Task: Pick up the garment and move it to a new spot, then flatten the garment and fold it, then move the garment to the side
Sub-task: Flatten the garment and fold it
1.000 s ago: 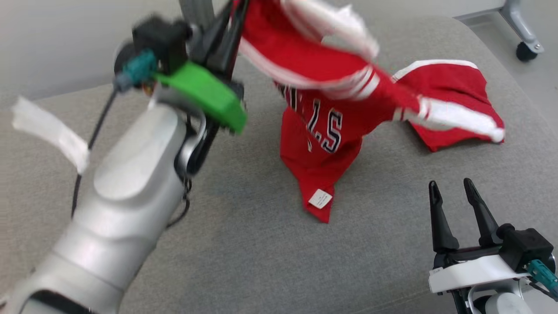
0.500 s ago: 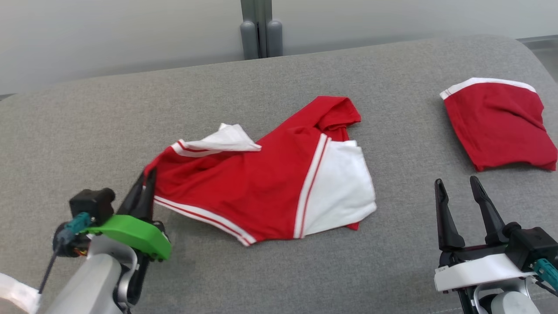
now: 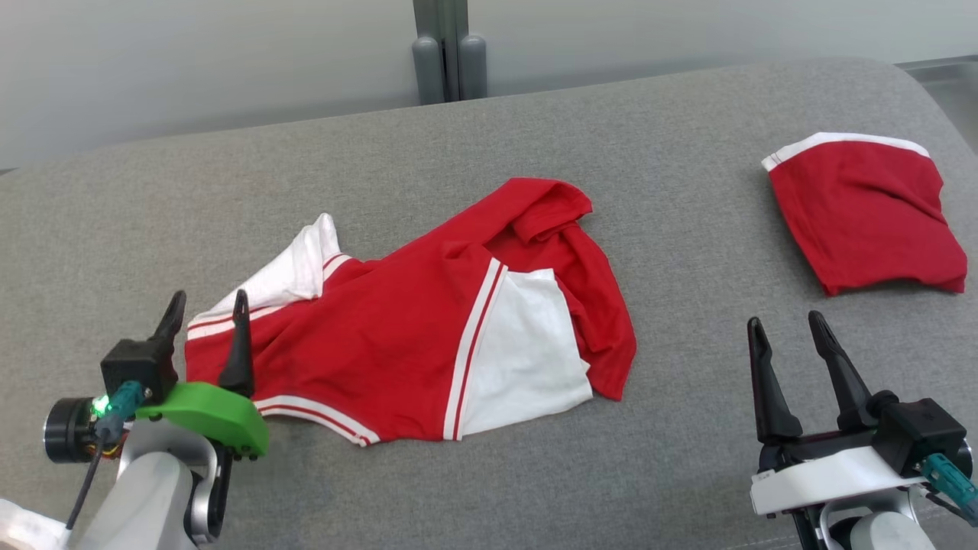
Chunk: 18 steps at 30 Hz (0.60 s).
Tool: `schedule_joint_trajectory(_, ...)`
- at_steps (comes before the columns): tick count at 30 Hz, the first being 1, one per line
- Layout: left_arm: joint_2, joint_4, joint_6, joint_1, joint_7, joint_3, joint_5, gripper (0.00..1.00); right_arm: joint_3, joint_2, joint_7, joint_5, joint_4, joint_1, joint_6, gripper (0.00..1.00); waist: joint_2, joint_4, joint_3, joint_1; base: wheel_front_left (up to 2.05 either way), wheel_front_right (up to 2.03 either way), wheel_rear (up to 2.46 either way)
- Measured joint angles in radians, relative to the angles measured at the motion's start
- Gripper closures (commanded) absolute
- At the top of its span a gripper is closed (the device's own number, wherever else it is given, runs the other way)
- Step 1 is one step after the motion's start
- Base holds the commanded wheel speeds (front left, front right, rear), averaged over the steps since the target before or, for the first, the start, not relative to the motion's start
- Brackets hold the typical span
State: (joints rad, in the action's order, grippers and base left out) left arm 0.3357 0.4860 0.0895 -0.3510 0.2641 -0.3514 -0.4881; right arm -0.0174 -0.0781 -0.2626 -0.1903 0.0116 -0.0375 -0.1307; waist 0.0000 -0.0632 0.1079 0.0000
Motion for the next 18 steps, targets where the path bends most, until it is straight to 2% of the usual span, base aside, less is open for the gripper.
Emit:
schedule_joint_trajectory(4,0.004,0.007,0.011,0.005,0.0,-0.01,0.058,0.0,0.005,-0.002,0.0,0.0,-0.002,-0.001,0.0,0.0,0.0,-0.008,0.01,0.0,0.0,0.0,0.0)
schedule_joint_trajectory(10,0.009,0.052,0.007,-0.061,-0.011,-0.097,0.159,0.0,0.005,-0.01,0.0,0.0,-0.007,0.002,0.0,0.0,0.0,-0.014,0.038,0.0,0.0,0.0,0.0)
schedule_joint_trajectory(18,0.005,0.193,-0.011,-0.197,-0.126,-0.235,0.299,0.0,-0.007,-0.018,0.0,0.0,-0.007,0.023,0.0,0.0,0.0,-0.022,0.082,0.0,0.0,0.0,0.0)
